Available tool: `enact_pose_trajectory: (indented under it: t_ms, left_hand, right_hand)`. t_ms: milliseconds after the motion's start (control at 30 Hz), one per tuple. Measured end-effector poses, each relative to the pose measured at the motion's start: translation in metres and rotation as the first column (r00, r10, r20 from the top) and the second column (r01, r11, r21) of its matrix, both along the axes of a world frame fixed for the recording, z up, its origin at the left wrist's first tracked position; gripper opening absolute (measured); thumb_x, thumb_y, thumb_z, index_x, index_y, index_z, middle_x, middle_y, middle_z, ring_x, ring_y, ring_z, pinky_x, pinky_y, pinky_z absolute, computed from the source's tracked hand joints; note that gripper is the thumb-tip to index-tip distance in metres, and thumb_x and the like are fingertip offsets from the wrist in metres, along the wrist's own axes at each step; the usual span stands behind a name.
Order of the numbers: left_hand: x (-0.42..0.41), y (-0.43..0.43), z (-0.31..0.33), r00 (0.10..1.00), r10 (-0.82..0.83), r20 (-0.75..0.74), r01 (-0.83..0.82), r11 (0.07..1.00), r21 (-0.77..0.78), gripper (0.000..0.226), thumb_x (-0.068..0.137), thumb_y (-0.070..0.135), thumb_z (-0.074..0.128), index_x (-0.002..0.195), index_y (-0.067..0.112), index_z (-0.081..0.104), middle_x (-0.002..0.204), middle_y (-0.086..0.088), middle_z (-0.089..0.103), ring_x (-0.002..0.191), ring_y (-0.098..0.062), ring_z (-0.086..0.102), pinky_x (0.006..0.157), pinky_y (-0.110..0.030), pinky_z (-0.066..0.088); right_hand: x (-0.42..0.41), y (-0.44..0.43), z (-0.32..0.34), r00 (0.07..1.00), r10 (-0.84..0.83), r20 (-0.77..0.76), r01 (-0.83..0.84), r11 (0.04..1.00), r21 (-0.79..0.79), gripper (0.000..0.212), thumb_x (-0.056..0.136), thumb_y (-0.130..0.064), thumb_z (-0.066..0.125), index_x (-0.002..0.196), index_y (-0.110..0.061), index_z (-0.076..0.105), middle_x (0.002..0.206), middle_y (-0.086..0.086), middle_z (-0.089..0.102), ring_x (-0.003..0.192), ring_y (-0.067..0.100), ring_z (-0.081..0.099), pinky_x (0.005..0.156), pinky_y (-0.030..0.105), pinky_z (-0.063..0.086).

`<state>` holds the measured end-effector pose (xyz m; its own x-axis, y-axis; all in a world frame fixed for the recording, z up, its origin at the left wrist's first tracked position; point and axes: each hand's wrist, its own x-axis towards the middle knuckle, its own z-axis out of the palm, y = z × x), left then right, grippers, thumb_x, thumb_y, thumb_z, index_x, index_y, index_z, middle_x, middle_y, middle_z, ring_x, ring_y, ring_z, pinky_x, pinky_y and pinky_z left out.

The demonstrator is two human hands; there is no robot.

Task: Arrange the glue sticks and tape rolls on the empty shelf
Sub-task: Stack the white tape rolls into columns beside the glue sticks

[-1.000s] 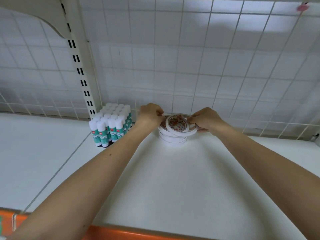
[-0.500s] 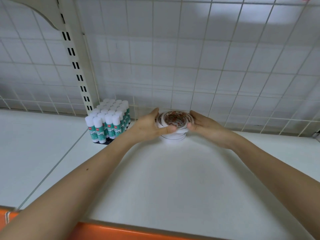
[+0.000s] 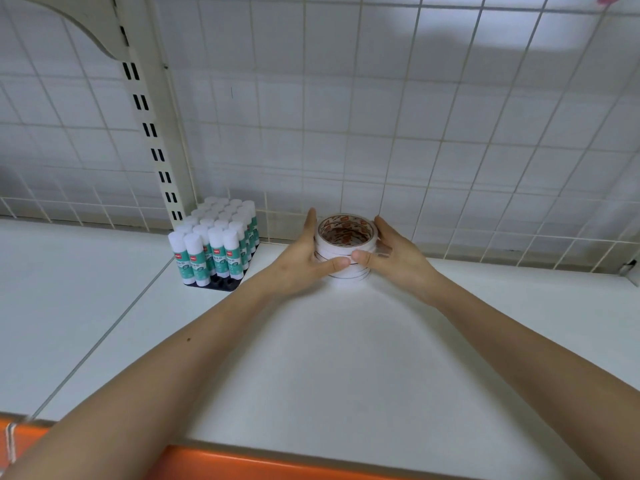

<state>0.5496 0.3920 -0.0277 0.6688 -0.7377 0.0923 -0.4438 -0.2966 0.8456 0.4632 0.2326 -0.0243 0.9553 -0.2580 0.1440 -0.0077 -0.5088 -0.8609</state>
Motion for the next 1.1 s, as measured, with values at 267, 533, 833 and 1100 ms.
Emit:
enact_pose_trajectory:
  t_ms: [267,533,833,1100]
  left_hand:
    - [0.006,-0.003,-0.013,0.993,0.104,-0.056,-0.113,0.973,-0.199,0.08,0.073,0.022,0.076,0.138,0.026,0.029,0.128,0.022,0.047,0.119,-0.007,0.046,0.092,-0.008,0.039]
    - [0.01,-0.005,-0.025,0.994,0.102,-0.04,-0.109,0.961,-0.256,0.077,0.056,0.047,0.082,0.122,0.032,0.045,0.118,0.018,0.058,0.112,-0.006,0.055,0.095,-0.013,0.042]
    - [0.016,-0.009,-0.028,0.989,0.147,0.013,-0.138,0.95,-0.28,0.074,0.049,0.057,0.071,0.117,0.035,0.049,0.111,0.021,0.06,0.11,-0.002,0.056,0.098,-0.023,0.044]
    - [0.016,-0.011,-0.033,0.989,0.15,0.014,-0.138,0.941,-0.309,0.076,0.051,0.055,0.073,0.12,0.03,0.051,0.112,0.02,0.06,0.111,-0.003,0.056,0.097,-0.02,0.043]
  right_hand:
    - [-0.007,0.012,-0.018,0.979,-0.114,0.17,0.088,0.984,0.153,0.068,0.079,-0.023,0.068,0.138,-0.021,0.034,0.124,-0.018,0.049,0.119,0.002,0.044,0.102,0.021,0.034]
    - [-0.01,0.016,-0.024,0.965,-0.153,0.213,0.095,0.961,0.26,0.057,0.079,-0.015,0.068,0.13,-0.017,0.045,0.094,-0.04,0.056,0.091,-0.018,0.056,0.085,0.006,0.042]
    - [-0.006,0.015,-0.028,0.948,-0.172,0.268,0.078,0.941,0.328,0.039,0.079,-0.001,0.065,0.112,-0.018,0.054,0.076,-0.038,0.061,0.081,-0.02,0.058,0.075,0.002,0.044]
    - [0.0,0.015,-0.032,0.931,-0.196,0.307,0.088,0.939,0.333,0.047,0.078,0.005,0.064,0.09,-0.039,0.054,0.076,-0.036,0.063,0.082,-0.018,0.059,0.073,0.001,0.042]
